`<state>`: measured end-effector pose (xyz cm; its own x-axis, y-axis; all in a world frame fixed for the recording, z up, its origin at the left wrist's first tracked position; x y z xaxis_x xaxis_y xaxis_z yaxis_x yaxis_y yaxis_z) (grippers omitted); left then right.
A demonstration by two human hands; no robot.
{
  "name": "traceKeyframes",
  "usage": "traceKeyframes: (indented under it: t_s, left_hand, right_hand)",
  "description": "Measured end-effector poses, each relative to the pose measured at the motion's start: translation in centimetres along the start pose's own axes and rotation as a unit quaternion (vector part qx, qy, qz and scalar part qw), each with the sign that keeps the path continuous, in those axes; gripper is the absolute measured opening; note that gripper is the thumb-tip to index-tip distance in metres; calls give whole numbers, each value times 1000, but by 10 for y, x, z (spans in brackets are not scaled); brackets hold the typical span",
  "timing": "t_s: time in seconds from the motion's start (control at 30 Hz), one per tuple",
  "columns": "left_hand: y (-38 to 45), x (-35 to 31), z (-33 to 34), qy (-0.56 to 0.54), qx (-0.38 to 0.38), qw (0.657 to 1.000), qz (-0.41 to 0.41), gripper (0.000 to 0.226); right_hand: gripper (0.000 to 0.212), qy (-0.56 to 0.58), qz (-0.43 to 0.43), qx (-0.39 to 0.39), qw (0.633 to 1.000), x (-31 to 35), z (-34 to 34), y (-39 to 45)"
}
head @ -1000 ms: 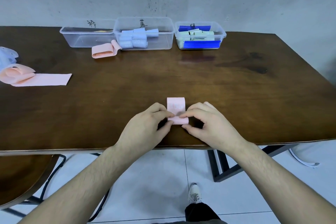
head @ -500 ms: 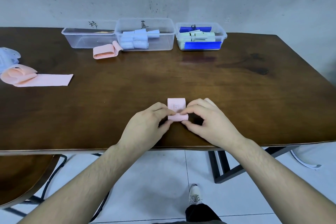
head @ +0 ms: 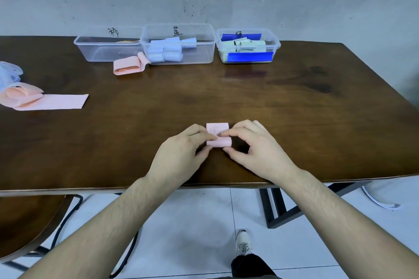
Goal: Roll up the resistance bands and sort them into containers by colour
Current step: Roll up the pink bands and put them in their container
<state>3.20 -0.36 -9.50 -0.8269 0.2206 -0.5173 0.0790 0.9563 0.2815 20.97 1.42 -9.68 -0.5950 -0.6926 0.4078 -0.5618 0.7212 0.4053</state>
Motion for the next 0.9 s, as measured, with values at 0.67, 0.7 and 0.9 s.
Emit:
traceKeyframes:
  t_s: [0.67, 0.7, 0.9]
  left_hand:
    - [13, 1, 2, 24, -1, 1000, 8, 19]
    - [13, 2, 2, 24, 1, 1000, 6, 20]
    - [17, -3, 1, 46, -4, 999, 27, 19]
  right_hand:
    - [24, -10, 10, 8, 1000, -6, 0, 14]
    - [23, -10, 11, 7, 1000, -6, 0, 15]
    - [26, -26, 22, -2, 999, -10, -2, 20]
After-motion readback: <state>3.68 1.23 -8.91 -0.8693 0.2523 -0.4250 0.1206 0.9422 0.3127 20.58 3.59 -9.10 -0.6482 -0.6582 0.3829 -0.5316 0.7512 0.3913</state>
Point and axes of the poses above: each hand's wrist, its own y-axis towards the middle knuckle, its own z-axis out of the palm, x = y × z, the point moved 6 cm from there along y, towards the middle knuckle, and after that the axes turned 13 degrees about -z, right-handed, at the moved point
